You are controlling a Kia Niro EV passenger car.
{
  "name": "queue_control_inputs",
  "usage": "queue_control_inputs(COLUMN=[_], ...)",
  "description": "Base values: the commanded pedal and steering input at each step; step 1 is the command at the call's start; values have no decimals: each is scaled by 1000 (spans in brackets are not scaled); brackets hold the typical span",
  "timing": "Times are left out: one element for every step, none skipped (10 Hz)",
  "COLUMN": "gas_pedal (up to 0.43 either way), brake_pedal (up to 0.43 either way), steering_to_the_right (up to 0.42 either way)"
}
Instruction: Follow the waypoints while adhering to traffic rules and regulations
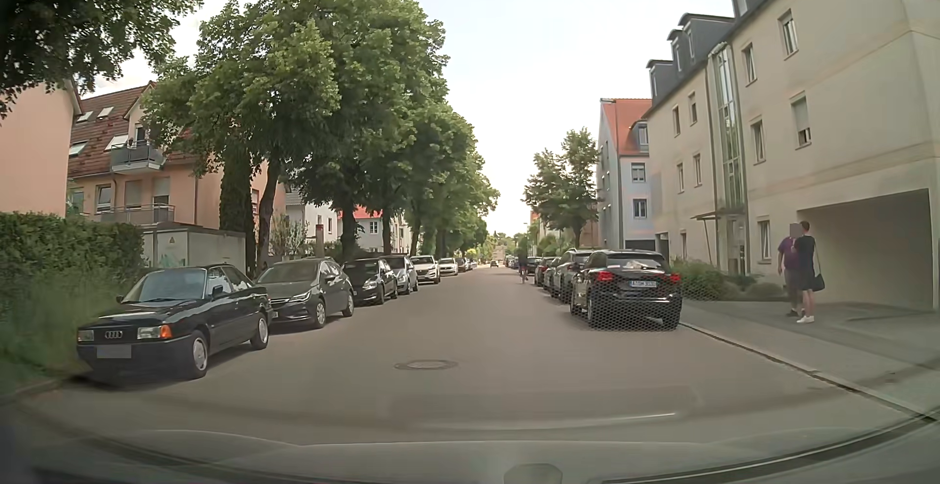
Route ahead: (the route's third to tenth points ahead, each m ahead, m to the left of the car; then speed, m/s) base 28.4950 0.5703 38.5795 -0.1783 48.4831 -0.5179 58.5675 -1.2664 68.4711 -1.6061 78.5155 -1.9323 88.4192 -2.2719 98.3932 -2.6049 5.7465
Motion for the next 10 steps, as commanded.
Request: queue_control_inputs(gas_pedal=[79, 79, 79, 79, 79, 87, 110, 118, 130, 150], brake_pedal=[0, 0, 0, 0, 0, 0, 0, 0, 0, 0], steering_to_the_right=[-6, -4, -4, -4, -3, -3, -3, -3, -3, -2])
